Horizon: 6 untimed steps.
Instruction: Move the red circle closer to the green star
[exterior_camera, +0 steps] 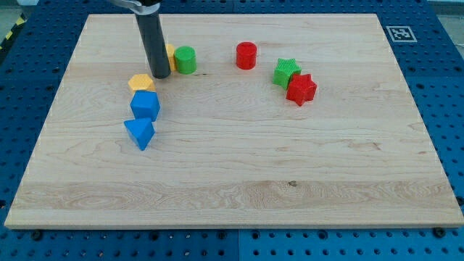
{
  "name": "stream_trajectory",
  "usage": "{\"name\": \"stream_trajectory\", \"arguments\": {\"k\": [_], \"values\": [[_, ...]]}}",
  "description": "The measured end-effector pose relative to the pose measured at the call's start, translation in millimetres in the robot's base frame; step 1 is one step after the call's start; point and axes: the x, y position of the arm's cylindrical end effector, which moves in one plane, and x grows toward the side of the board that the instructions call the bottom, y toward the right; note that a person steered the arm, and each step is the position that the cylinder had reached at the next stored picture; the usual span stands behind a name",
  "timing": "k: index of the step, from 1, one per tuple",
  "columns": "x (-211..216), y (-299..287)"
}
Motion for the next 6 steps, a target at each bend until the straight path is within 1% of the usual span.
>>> {"name": "stream_trajectory", "arguments": {"k": [2, 4, 5, 6], "values": [[-12.1, 27.2], [-38.5, 75.4], [-43.7, 115.9], [-40.6, 175.7]]}}
